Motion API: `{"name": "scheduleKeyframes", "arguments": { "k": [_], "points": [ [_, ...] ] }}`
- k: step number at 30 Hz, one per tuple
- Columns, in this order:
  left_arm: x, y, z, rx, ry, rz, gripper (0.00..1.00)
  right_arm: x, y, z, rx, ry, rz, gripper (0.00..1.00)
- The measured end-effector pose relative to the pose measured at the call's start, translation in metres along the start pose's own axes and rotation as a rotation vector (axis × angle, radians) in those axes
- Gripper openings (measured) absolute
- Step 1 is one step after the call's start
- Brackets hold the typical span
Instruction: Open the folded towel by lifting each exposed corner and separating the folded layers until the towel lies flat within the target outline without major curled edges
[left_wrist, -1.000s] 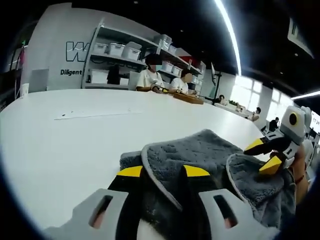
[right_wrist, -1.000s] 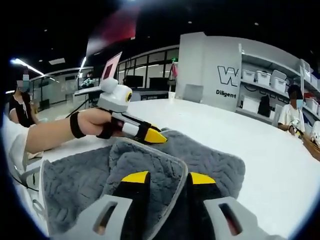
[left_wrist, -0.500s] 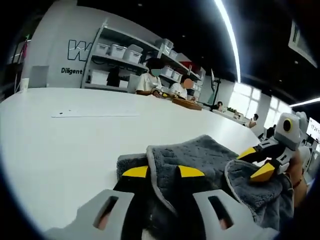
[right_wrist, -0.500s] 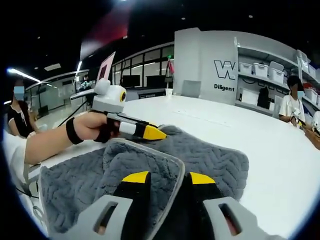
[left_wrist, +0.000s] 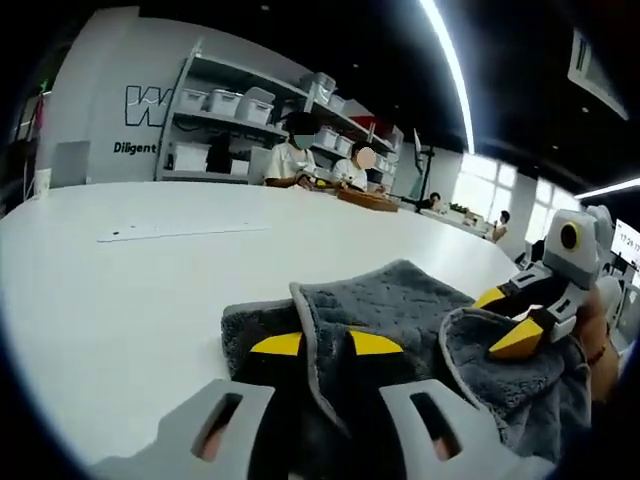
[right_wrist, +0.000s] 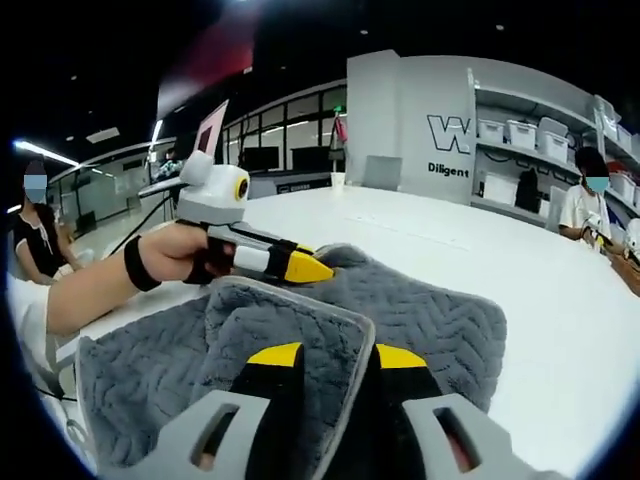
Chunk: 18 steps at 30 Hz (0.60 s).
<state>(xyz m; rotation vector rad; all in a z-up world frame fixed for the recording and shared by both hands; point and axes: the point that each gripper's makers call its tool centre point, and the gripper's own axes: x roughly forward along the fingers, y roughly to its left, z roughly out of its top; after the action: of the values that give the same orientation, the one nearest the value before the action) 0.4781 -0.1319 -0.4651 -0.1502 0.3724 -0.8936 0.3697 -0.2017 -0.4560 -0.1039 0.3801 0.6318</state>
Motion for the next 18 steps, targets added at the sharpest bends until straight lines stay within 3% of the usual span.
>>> {"name": "scheduleKeyframes", "arguments": {
  "k": [3, 5, 7, 15, 18],
  "points": [
    [-0.0005, -0.0009, -0.0014, 0.033, 0.015, 0.007, 0.11, 0.0012, 0.0033, 0.0019, 0.005, -0.003, 0.000, 0.17],
    [-0.0013, -0.0007, -0.0028, 0.051, 0.023, 0.014, 0.08, 0.0024, -0.0007, -0.0018, -0.019, 0.024, -0.040, 0.15],
    [-0.0013, -0.0011, -0.0018, 0.036, 0.016, 0.013, 0.07, 0.0051, 0.0066, -0.0029, 0.012, 0.021, 0.010, 0.13],
    [0.0026, 0.0039, 0.0015, 0.012, -0.004, 0.028, 0.02, 0.0080, 0.0037, -0.0035, 0.027, 0.024, -0.012, 0.00],
    [0.0025, 0.0030, 0.0041, 0.012, -0.013, 0.019, 0.01, 0.0067, 0.0031, -0.0023, 0.028, 0.015, -0.021, 0.00]
  ]
}}
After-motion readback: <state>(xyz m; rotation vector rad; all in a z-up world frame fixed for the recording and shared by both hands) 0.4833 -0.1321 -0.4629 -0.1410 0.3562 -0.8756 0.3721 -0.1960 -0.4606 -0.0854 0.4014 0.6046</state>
